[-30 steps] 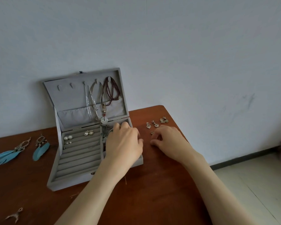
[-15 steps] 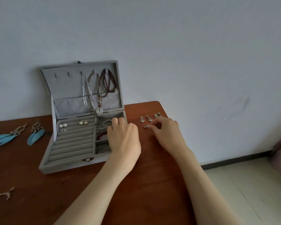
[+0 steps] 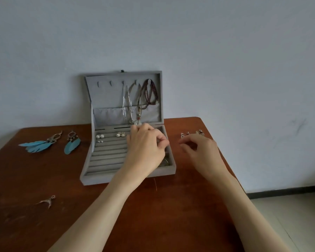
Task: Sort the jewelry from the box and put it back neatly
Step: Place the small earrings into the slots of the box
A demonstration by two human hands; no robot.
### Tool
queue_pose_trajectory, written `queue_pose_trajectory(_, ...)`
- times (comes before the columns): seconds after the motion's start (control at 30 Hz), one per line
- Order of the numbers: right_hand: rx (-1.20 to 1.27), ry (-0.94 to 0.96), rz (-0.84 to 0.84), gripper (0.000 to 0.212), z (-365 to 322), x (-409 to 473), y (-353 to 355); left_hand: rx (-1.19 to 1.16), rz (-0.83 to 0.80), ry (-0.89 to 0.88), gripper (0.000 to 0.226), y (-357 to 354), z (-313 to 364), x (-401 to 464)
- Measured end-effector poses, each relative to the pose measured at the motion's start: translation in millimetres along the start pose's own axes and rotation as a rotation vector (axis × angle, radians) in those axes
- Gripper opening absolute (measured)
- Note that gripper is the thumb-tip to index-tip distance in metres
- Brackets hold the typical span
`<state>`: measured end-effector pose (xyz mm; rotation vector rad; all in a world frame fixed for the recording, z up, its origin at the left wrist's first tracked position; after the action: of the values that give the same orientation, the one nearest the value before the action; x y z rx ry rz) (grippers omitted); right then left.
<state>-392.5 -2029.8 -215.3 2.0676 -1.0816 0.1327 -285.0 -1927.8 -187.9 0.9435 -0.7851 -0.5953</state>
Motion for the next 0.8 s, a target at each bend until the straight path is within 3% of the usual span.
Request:
queue_pose_trajectory(0.17,0.105,0.044,-0.045,0.008,-36,7,-18,-0.044,0.0,0.08,0.01,39,-68,0)
queue_pose_trajectory(0.3,0.301,-0.071,-0.262,0.009,-66,25,-51,-0.067,-0.024,0.213,0.01,52,-122,6)
queue_pose_trajectory(0.47,0.426,-0.266,-0.552,0.005,-90,50,-100,-0.003,-0.152,0.211,0.009,41,-148,23)
queue_pose_trajectory(0.8,0.456,-0.554,-0.502,0.008,-78,75,-129,-0.137,-0.297,0.31,0.007,12,-156,39)
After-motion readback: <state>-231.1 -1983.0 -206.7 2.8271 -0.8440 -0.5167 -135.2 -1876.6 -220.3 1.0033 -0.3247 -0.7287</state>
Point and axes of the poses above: each hand's wrist, its own x-axis towards the middle knuckle, its own y-axis out of the back of the hand, z = x × y, the point moved 5 cm from there along x, towards the middle knuckle, and after that the axes turned 5 degrees about x, right-handed, at the moved point
